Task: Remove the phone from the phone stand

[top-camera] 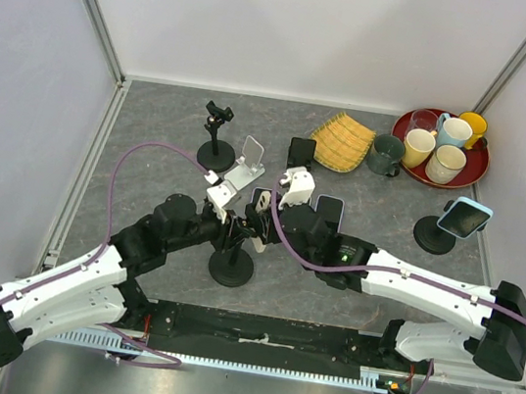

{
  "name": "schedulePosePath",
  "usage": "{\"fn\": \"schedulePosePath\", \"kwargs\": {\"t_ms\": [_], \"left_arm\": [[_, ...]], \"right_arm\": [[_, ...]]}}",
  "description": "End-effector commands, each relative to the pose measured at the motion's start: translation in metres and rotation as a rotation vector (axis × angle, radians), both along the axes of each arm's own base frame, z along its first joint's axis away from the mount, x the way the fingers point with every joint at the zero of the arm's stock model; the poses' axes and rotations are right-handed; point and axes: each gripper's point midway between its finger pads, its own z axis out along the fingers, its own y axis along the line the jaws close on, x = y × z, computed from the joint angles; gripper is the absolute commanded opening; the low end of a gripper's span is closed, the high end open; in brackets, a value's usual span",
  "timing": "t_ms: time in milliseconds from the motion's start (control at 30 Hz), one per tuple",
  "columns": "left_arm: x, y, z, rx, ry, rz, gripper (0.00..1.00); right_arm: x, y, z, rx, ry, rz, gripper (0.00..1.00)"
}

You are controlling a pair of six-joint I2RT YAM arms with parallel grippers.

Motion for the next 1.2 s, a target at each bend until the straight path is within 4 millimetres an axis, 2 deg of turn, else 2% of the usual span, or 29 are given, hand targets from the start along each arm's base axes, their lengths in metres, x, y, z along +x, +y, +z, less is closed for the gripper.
{"fn": "schedulePosePath", "kwargs": {"t_ms": [0,167,400,567,700,867,933,1067,1167], "left_arm": [[0.040,0.056,0.001,0.124,-0.086,0.318,0.02],[0.035,0.047,0.001,0.120,-0.099,0.283,0.02],[0.028,0.041,0.000,0.136,-0.117,0.259,0.02],[0.020,0.029,0.001,0.122,-0.132,0.195,0.02],[0.008,0.009,0.002,0.080,-0.131,0.074,0.02],[-0.003,-0.005,-0.001,0.065,-0.109,-0.028,0.02],[-0.007,-0.011,0.003,0.041,-0.118,-0.064,0.02],[-0.007,-0.011,0.003,0.045,-0.117,-0.060,0.02],[-0.002,-0.005,0.007,0.045,-0.124,-0.015,0.02]], "right_arm": [[0.019,-0.063,-0.001,-0.227,-0.051,-0.202,0.00],[0.025,-0.070,0.006,-0.241,-0.073,-0.261,0.00],[0.031,-0.066,0.004,-0.230,-0.064,-0.306,0.00],[0.037,-0.069,0.011,-0.201,-0.088,-0.358,0.00],[0.051,-0.065,0.030,-0.140,-0.108,-0.381,0.00],[0.072,-0.057,0.056,-0.072,-0.170,-0.401,0.00],[0.080,-0.059,0.059,-0.059,-0.180,-0.417,0.00],[0.097,-0.060,0.069,-0.048,-0.198,-0.437,0.00],[0.102,-0.077,0.077,-0.092,-0.224,-0.476,0.00]]}}
